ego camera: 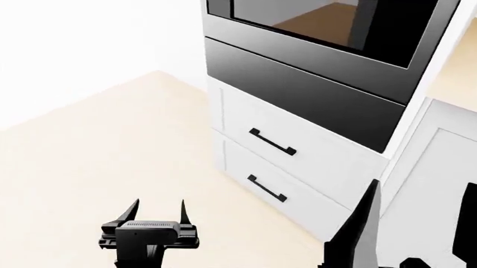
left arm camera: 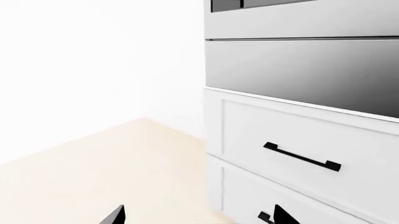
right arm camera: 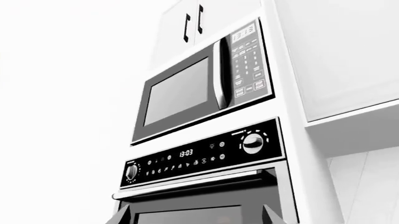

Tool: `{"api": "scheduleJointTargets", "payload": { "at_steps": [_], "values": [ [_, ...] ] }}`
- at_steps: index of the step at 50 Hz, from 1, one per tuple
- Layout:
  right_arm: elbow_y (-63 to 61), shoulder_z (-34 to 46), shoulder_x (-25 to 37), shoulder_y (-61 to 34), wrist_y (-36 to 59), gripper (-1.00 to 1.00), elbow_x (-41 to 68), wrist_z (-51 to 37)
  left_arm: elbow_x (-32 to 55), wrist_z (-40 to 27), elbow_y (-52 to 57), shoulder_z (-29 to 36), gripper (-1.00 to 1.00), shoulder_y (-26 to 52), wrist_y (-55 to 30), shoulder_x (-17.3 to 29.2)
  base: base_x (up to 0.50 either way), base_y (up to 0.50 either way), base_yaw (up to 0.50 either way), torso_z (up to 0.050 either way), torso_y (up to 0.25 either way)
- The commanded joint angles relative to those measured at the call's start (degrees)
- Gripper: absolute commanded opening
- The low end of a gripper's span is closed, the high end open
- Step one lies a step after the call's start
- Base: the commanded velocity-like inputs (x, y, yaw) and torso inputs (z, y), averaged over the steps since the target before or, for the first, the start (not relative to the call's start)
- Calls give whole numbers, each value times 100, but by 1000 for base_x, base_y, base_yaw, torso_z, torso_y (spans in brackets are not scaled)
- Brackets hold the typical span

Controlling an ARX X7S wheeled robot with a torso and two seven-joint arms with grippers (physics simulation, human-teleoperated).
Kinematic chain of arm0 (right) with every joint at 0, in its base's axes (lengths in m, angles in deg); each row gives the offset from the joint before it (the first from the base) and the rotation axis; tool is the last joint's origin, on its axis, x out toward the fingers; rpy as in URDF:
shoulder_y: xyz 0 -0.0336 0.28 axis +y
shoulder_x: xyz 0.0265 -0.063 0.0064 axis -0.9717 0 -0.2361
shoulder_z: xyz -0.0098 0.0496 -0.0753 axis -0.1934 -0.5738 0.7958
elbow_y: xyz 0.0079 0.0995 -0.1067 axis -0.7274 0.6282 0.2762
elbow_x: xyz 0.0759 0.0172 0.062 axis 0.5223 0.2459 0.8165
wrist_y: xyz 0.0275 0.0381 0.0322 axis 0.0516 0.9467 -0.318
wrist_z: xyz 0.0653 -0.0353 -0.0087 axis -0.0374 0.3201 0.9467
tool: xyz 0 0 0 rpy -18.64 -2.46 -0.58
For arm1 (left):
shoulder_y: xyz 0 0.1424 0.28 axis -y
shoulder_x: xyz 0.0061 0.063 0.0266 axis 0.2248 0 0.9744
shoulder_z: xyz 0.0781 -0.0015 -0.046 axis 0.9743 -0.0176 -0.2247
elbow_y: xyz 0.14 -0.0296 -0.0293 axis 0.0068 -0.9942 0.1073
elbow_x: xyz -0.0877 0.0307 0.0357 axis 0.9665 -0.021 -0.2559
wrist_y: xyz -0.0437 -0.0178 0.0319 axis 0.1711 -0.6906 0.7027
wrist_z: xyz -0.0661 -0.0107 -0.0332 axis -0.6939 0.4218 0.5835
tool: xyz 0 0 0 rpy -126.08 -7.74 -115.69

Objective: Open the oven door

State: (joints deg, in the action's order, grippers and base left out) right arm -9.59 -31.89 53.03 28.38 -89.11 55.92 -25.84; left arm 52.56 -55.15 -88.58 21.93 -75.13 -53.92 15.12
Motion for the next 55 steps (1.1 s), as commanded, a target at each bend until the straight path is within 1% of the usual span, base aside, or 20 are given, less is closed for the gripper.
{"api": "scheduleJointTargets", "payload": {
  "at_steps": [1,20,40,55],
  "values": [
    [-9,10,22,-1,9,100,-2,-30,18,-21,2,22,100,-9,17,22,0,0,359,0,0],
    [-16,24,56,-16,31,100,-16,-74,49,-58,-39,69,100,32,17,37,0,0,356,0,0],
    [-31,62,99,-8,57,100,52,-114,75,-94,-52,112,100,53,30,67,0,0,2,0,0],
    [-27,94,123,-18,79,100,56,-139,96,-122,-42,140,100,49,40,94,124,-115,0,0,0]
  ]
}}
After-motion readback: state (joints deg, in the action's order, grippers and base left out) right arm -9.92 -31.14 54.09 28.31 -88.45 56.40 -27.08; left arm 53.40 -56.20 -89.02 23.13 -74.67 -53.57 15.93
